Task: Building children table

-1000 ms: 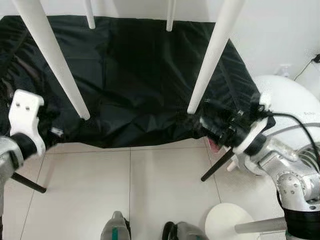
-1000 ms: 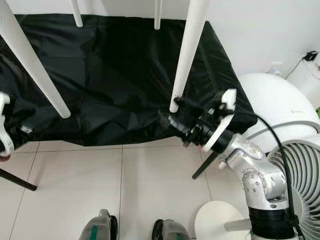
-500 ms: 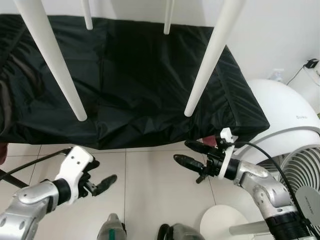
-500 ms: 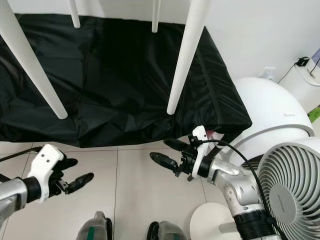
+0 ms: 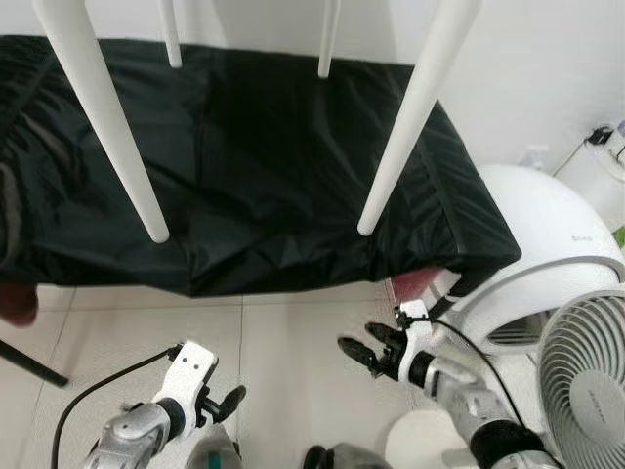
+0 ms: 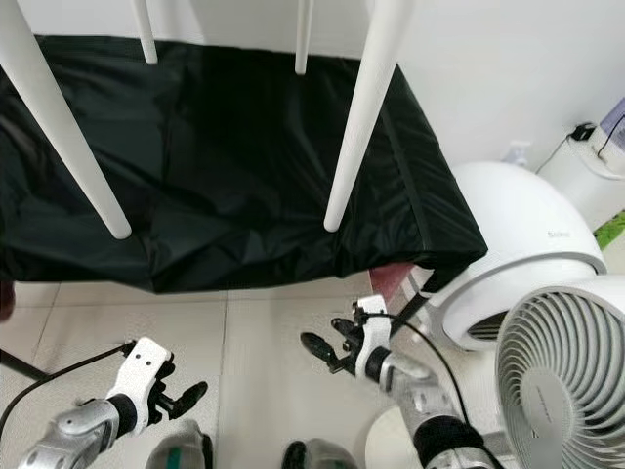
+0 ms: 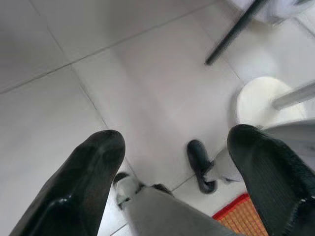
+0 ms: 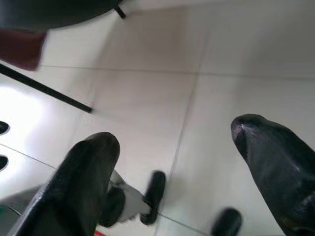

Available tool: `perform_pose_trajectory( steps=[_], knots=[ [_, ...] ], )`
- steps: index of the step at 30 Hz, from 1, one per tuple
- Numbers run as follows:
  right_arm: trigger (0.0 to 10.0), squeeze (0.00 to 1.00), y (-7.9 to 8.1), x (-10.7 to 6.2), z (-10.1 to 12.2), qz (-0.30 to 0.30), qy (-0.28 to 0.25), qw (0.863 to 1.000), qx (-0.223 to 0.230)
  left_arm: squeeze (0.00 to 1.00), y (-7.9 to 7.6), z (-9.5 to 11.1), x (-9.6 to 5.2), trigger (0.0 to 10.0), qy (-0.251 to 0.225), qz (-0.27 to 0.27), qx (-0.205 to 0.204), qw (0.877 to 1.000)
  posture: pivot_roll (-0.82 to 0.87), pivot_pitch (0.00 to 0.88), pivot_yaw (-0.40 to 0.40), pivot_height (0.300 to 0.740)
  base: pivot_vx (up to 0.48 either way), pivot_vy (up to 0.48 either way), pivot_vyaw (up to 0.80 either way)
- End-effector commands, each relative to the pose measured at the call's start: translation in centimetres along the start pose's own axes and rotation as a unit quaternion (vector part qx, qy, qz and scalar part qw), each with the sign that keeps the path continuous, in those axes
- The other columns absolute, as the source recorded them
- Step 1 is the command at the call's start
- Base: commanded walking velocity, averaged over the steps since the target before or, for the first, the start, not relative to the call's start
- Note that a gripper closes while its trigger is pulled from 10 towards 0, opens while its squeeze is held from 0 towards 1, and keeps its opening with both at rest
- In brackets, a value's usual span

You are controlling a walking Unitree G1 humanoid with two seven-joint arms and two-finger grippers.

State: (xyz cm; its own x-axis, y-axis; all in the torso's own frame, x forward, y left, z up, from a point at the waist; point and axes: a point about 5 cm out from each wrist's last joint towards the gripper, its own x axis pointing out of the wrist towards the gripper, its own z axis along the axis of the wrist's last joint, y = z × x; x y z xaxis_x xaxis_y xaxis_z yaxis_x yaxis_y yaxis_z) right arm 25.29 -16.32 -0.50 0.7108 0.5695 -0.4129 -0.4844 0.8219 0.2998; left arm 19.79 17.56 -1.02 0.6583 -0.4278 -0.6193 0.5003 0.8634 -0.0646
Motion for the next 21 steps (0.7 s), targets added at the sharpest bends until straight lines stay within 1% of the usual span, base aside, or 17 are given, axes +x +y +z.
perform_pose_trajectory(
  steps=[1,2,4,6,7,8,9,12,13,14,15,16,17,19,21],
  knots=[
    [10.0,0.0,-0.6,-0.1,-1.0,-0.037,0.011,0.999,0.007,0.0,0.2,-1.6,1.0,10.0,0.026,0.042,-0.012,0.999,0.12,0.055,-0.104,0.74,0.0,0.0,0.0],
    [10.0,0.0,-1.0,-0.2,-1.7,-0.072,0.022,0.997,0.01,0.0,0.3,-2.4,1.6,10.0,0.042,0.065,-0.021,0.997,0.11,0.047,-0.1,0.74,0.0,0.0,0.0],
    [10.0,0.0,-1.5,-0.6,-2.8,-0.116,0.042,0.992,0.012,0.0,-0.2,-3.8,2.3,10.0,0.071,0.064,-0.053,0.994,0.11,0.047,-0.1,0.74,0.0,0.0,0.0],
    [10.0,0.0,-2.0,-1.0,-3.8,-0.155,0.061,0.986,0.008,0.0,-0.2,-4.6,2.6,10.0,0.087,0.087,-0.047,0.991,0.1,0.045,-0.096,0.74,0.0,0.0,0.0],
    [10.0,0.0,-2.0,-1.0,-3.8,-0.155,0.061,0.986,0.008,0.0,-0.2,-4.6,2.6,10.0,0.087,0.087,-0.047,0.991,0.1,0.045,-0.096,0.74,0.0,0.0,0.0],
    [10.0,0.0,-2.1,-1.2,-4.3,-0.166,0.071,0.984,0.008,0.0,-0.1,-5.0,2.6,10.0,0.093,0.103,-0.038,0.99,0.1,0.045,-0.096,0.74,0.0,0.0,0.0],
    [10.0,0.0,-2.1,-1.4,-5.0,-0.179,0.087,0.98,-0.002,0.0,0.1,-5.6,2.7,10.0,0.104,0.127,-0.042,0.985,0.1,0.042,-0.097,0.74,0.0,0.0,0.0],
    [10.0,0.0,-2.1,-1.6,-5.4,-0.186,0.097,0.978,-0.009,0.0,0.2,-6.0,2.6,10.0,0.113,0.141,-0.047,0.982,0.1,0.042,-0.097,0.74,0.0,0.0,0.0],
    [10.0,0.0,-2.0,-1.8,-6.0,-0.19,0.108,0.976,-0.007,0.0,0.2,-6.4,2.6,10.0,0.119,0.153,-0.042,0.98,0.09,0.038,-0.095,0.74,0.0,0.0,0.0],
    [10.0,0.0,-1.9,-2.0,-6.6,-0.196,0.121,0.973,-0.012,0.0,0.2,-6.9,2.5,10.0,0.127,0.162,-0.045,0.977,0.09,0.037,-0.095,0.74,0.0,0.0,0.0],
    [10.0,0.0,-1.8,-2.3,-7.2,-0.202,0.133,0.97,-0.011,0.0,0.2,-7.1,2.5,10.0,0.127,0.17,-0.049,0.976,0.08,0.036,-0.093,0.74,0.0,0.0,0.0],
    [10.0,0.0,-1.8,-2.3,-7.2,-0.202,0.133,0.97,-0.011,0.0,0.2,-7.1,2.5,10.0,0.127,0.17,-0.049,0.976,0.08,0.036,-0.093,0.74,0.0,0.0,0.0],
    [10.0,0.0,-1.7,-2.6,-7.8,-0.209,0.146,0.967,-0.019,0.0,0.2,-7.1,2.5,10.0,0.124,0.184,-0.049,0.974,0.08,0.033,-0.088,0.74,0.0,0.0,0.0],
    [10.0,0.0,-1.7,-2.7,-8.1,-0.214,0.154,0.964,-0.027,0.0,0.3,-7.1,2.5,10.0,0.12,0.193,-0.05,0.973,0.08,0.032,-0.087,0.74,0.0,0.0,0.0],
    [10.0,0.0,-1.4,-3.0,-8.9,-0.224,0.169,0.959,-0.033,0.0,0.5,-7.5,2.3,10.0,0.131,0.218,-0.033,0.966,0.08,0.024,-0.082,0.74,0.0,0.0,0.0]
  ],
)
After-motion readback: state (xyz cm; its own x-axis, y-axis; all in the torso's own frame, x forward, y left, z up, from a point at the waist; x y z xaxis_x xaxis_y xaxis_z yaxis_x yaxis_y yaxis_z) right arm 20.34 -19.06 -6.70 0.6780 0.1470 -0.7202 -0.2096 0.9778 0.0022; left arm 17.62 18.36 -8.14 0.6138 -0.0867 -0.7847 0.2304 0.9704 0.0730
